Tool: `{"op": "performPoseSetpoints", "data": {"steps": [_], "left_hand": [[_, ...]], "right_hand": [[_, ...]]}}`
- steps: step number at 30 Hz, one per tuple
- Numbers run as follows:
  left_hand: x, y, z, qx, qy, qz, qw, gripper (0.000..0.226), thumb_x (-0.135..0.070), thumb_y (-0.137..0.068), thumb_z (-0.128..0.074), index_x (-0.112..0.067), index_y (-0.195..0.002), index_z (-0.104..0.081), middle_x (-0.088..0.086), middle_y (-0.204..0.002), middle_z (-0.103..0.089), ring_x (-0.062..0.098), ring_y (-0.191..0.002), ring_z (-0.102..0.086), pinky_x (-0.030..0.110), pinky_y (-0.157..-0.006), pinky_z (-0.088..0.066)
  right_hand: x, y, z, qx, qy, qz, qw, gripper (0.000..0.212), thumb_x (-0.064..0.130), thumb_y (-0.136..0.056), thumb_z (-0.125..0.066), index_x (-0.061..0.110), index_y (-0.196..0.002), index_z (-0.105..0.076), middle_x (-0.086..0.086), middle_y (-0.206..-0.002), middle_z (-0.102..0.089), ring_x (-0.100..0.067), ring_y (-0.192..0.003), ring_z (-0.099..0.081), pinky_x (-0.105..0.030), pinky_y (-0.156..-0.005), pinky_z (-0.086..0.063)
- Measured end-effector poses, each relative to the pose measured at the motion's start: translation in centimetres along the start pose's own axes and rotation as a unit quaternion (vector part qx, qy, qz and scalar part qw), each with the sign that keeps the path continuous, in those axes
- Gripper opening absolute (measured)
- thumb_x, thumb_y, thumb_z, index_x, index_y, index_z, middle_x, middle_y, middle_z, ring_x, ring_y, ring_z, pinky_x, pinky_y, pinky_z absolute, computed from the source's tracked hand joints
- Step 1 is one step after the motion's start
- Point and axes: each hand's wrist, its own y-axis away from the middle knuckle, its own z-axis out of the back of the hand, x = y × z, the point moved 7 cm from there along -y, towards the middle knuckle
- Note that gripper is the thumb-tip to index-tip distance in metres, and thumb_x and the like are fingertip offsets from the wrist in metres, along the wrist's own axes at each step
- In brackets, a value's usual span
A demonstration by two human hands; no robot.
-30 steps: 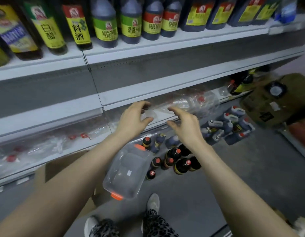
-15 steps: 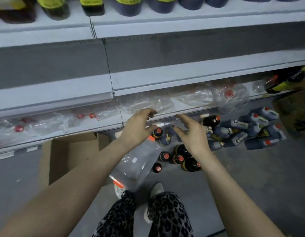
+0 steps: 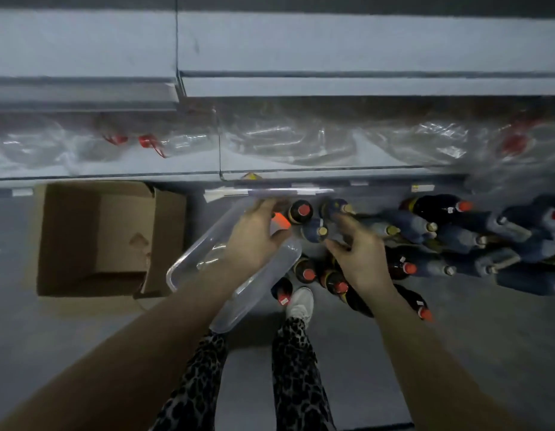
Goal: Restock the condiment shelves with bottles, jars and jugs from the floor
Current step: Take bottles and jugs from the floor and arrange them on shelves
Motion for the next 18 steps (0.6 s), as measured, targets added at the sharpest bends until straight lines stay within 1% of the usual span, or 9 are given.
{"op": "performPoseSetpoints", "data": {"steps": [2,5,10,13,14,16,18], "left_hand": [[2.2,-1.5,-2.3,-0.001,-0.004,0.017,1.000,0.055,-0.020,-0.087,-0.072,-0.017,-0.138,-0.050,0.003,-0.133,-0.058,0.023,-0.119,-0.057,0.042,-0.098,-0.048],[5.7,-3.6,-6.0,0.008,0.009,0.042,0.999,0.060,-0.019,-0.088,-0.071,-0.018,-0.143,-0.045,0.002,-0.138,-0.054,0.019,-0.123,-0.054,0.040,-0.102,-0.047],[11.2,-7.3,-11.9,0.033,0.016,0.048,0.998,0.069,-0.020,-0.088,-0.072,-0.019,-0.148,-0.039,0.001,-0.144,-0.050,0.017,-0.127,-0.051,0.040,-0.106,-0.044],[13.6,-10.0,-14.2,0.029,0.008,0.035,0.999,0.071,-0.018,-0.087,-0.073,-0.019,-0.149,-0.039,0.002,-0.145,-0.050,0.018,-0.129,-0.050,0.039,-0.108,-0.042],[14.4,-11.1,-15.0,0.028,0.006,0.030,0.999,0.071,-0.017,-0.086,-0.074,-0.018,-0.149,-0.039,0.003,-0.145,-0.051,0.020,-0.130,-0.049,0.040,-0.108,-0.042],[15.9,-13.3,-16.4,0.028,-0.004,0.021,0.999,0.073,-0.016,-0.086,-0.074,-0.017,-0.149,-0.038,0.005,-0.146,-0.050,0.023,-0.132,-0.048,0.040,-0.109,-0.041],[16.9,-15.2,-17.8,0.032,-0.019,0.009,0.999,0.075,-0.017,-0.085,-0.075,-0.018,-0.150,-0.037,0.003,-0.148,-0.048,0.024,-0.134,-0.046,0.037,-0.111,-0.038]], "right_hand": [[-2.4,-2.1,-2.1,0.021,0.021,0.001,1.000,0.044,0.008,-0.088,-0.073,0.009,-0.130,-0.064,-0.015,-0.117,-0.071,-0.032,-0.110,-0.066,-0.046,-0.092,-0.052],[-6.0,-5.0,-5.3,0.044,0.032,-0.008,0.998,0.049,0.009,-0.086,-0.073,0.012,-0.134,-0.062,-0.008,-0.124,-0.069,-0.025,-0.116,-0.064,-0.037,-0.096,-0.049],[-12.3,-9.3,-11.1,0.065,0.013,-0.028,0.997,0.058,0.009,-0.085,-0.073,0.013,-0.140,-0.055,-0.009,-0.130,-0.064,-0.025,-0.120,-0.059,-0.042,-0.100,-0.047],[-15.6,-11.8,-13.9,0.061,0.008,-0.036,0.997,0.066,0.013,-0.085,-0.075,0.014,-0.145,-0.049,-0.009,-0.133,-0.062,-0.026,-0.124,-0.056,-0.039,-0.102,-0.045],[-16.6,-12.6,-14.7,0.055,0.009,-0.034,0.998,0.067,0.015,-0.084,-0.076,0.014,-0.145,-0.048,-0.008,-0.133,-0.062,-0.027,-0.124,-0.056,-0.035,-0.100,-0.045],[-18.3,-14.3,-15.9,0.038,0.017,-0.030,0.999,0.063,0.017,-0.083,-0.077,0.012,-0.139,-0.050,-0.008,-0.126,-0.065,-0.028,-0.117,-0.058,-0.029,-0.087,-0.043],[-19.6,-15.7,-16.9,0.026,0.024,-0.029,0.999,0.053,0.018,-0.082,-0.077,0.007,-0.128,-0.051,-0.009,-0.112,-0.064,-0.027,-0.104,-0.060,-0.029,-0.078,-0.040]]}}
